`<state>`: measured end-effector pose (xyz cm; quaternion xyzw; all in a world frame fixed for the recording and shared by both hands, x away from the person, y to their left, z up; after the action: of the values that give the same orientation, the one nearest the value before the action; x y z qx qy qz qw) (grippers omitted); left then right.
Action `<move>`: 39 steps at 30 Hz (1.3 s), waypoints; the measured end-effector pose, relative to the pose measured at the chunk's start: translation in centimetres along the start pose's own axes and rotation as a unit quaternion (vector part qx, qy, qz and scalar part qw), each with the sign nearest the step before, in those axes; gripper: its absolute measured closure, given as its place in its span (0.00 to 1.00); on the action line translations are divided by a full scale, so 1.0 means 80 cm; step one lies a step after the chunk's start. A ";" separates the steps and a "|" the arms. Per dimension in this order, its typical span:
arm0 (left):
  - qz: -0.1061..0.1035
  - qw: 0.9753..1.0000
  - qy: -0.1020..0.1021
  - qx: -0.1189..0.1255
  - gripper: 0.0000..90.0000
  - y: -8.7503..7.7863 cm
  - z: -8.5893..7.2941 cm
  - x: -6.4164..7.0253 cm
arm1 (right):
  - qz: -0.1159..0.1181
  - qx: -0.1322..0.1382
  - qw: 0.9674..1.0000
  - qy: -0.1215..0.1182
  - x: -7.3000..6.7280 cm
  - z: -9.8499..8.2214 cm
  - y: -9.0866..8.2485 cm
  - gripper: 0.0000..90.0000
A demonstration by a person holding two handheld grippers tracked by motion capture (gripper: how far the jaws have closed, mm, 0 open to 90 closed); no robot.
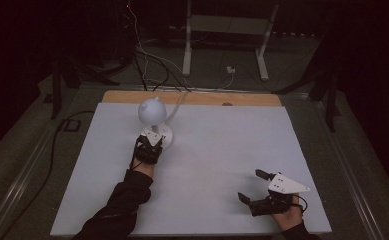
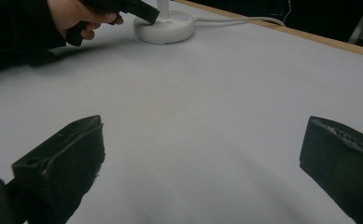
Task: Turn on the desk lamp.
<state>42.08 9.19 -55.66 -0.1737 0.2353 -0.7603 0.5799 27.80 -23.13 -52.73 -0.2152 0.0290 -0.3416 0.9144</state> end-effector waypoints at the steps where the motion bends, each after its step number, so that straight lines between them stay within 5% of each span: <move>1: 0.001 1.000 0.000 0.000 1.00 0.000 0.000 0.000 | 0.000 0.000 1.000 0.000 0.000 0.000 0.000 0.00; 13: 0.004 1.000 0.014 0.000 1.00 0.000 -0.001 0.009 | 0.001 -0.001 1.000 0.000 -0.001 0.000 0.000 0.00; 19: -0.012 0.999 -0.034 -0.001 1.00 -0.002 0.002 -0.005 | 0.002 0.000 1.000 0.001 -0.001 0.000 0.000 0.00; 23: -0.015 0.999 -0.033 0.004 0.89 -0.006 0.006 -0.002 | 0.001 0.000 1.000 0.001 0.000 0.000 0.000 0.00; 28: 0.009 0.999 -0.045 0.007 0.63 -0.011 0.011 -0.004 | 0.002 -0.001 1.000 0.001 0.000 0.000 0.000 0.00; 35: 0.016 0.999 -0.051 -0.001 0.43 -0.012 0.010 -0.007 | 0.002 0.000 1.000 0.001 0.000 0.000 -0.001 0.00; 39: 0.006 0.998 -0.058 -0.013 0.29 -0.011 0.009 -0.007 | 0.002 -0.001 1.000 0.001 0.000 -0.001 0.000 0.00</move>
<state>41.93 9.82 -54.57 -0.2240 0.2122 -0.7419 0.5952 27.76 -23.13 -52.78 -0.2160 0.0305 -0.3396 0.9149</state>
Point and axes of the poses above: each handheld gripper's, and its own axes: y roughly forward along the jaws, z roughly out of its top, x roughly to its right, the point moved 7 cm from there along y, roughly forward along the jaws, and after that the axes turned 6 degrees about -y, right-handed, at the moved point
